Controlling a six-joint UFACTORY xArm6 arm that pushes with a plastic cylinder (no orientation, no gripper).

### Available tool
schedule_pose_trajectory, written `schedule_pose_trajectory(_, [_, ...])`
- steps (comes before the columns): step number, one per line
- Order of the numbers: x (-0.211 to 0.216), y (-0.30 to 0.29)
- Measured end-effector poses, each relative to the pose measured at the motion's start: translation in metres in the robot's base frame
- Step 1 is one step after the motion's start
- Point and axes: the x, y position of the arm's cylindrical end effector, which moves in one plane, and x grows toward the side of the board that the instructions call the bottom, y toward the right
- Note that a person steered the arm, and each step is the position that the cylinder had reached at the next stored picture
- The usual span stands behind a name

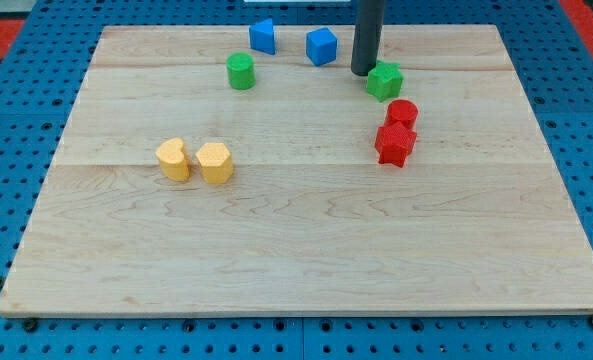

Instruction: Place the green blocks above the red circle

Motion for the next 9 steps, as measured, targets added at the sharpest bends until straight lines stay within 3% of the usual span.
schedule_pose_trajectory(2, [0.025, 0.000])
schedule_pose_trajectory(3, [0.034, -0.050])
schedule_pose_trajectory(4, [0.072, -0.154])
schedule_pose_trajectory(5, [0.055, -0.233])
schedule_pose_trajectory(6, [0.003, -0.214])
schedule_pose_trajectory(9, [-0.003, -0.049])
